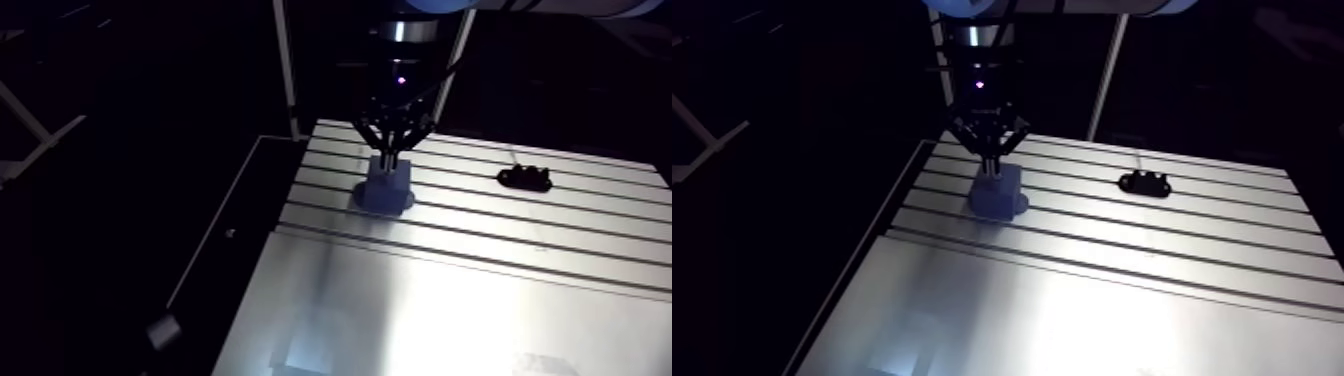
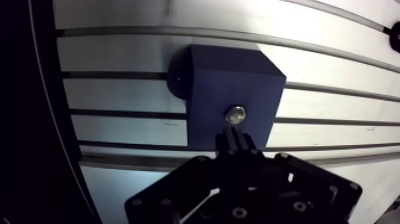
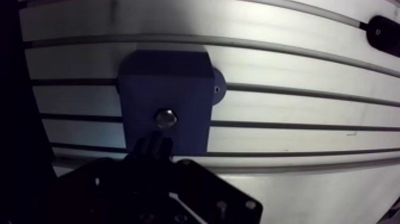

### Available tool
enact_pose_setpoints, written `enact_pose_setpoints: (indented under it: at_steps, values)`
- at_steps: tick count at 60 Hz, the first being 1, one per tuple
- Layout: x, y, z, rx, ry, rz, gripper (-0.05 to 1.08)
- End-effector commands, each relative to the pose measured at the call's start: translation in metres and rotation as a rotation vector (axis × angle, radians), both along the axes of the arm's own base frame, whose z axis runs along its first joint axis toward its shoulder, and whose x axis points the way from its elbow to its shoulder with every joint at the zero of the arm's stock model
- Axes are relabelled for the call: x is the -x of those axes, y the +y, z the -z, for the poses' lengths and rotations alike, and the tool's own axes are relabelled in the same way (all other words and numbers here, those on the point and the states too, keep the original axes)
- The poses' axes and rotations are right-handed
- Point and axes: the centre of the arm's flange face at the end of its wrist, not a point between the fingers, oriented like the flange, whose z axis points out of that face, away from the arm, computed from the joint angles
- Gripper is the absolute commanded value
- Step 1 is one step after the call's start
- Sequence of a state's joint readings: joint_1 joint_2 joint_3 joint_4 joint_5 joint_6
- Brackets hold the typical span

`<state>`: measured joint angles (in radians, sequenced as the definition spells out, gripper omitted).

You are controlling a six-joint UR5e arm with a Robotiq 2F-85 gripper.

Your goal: Pick up the M10 bolt and insert it into the hex recess until seated.

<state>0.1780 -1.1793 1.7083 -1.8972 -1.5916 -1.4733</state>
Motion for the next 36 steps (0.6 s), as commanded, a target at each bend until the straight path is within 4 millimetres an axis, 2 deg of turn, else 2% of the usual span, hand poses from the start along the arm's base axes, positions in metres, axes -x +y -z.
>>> enact_pose_setpoints:
  at_steps: [1,2,3,4,5,6,7,8,9,10,11,12,13,15,22,36]
  values:
    - [0.001,0.000,-0.002,-0.003,0.001,-0.001,0.81]
    - [0.001,0.000,-0.002,-0.003,-0.001,-0.001,0.63]
    - [0.001,0.000,-0.002,-0.003,-0.001,-0.001,0.63]
    - [0.000,0.001,-0.001,-0.006,-0.002,-0.001,0.45]
    - [0.000,0.001,-0.001,-0.006,-0.002,-0.001,0.45]
    - [0.000,0.001,-0.001,-0.008,-0.002,-0.001,0.33]
    - [0.000,0.001,-0.001,-0.008,-0.002,-0.001,0.33]
    - [0.000,0.001,-0.002,-0.009,-0.001,-0.002,0.24]
    - [0.000,0.001,-0.002,-0.009,-0.001,-0.002,0.24]
    - [0.000,0.001,-0.002,-0.012,0.000,-0.002,0.16]
    - [0.000,0.001,-0.002,-0.012,0.000,-0.002,0.16]
    - [0.000,0.002,-0.004,-0.015,0.003,-0.003,0.10]
    - [0.000,0.002,-0.004,-0.015,0.003,-0.003,0.10]
    - [0.000,0.003,-0.006,-0.023,0.009,-0.005,0.02]
    - [0.002,0.004,-0.012,-0.033,0.023,-0.007,0.02]
    - [0.007,0.009,-0.041,-0.048,0.072,-0.004,0.01]
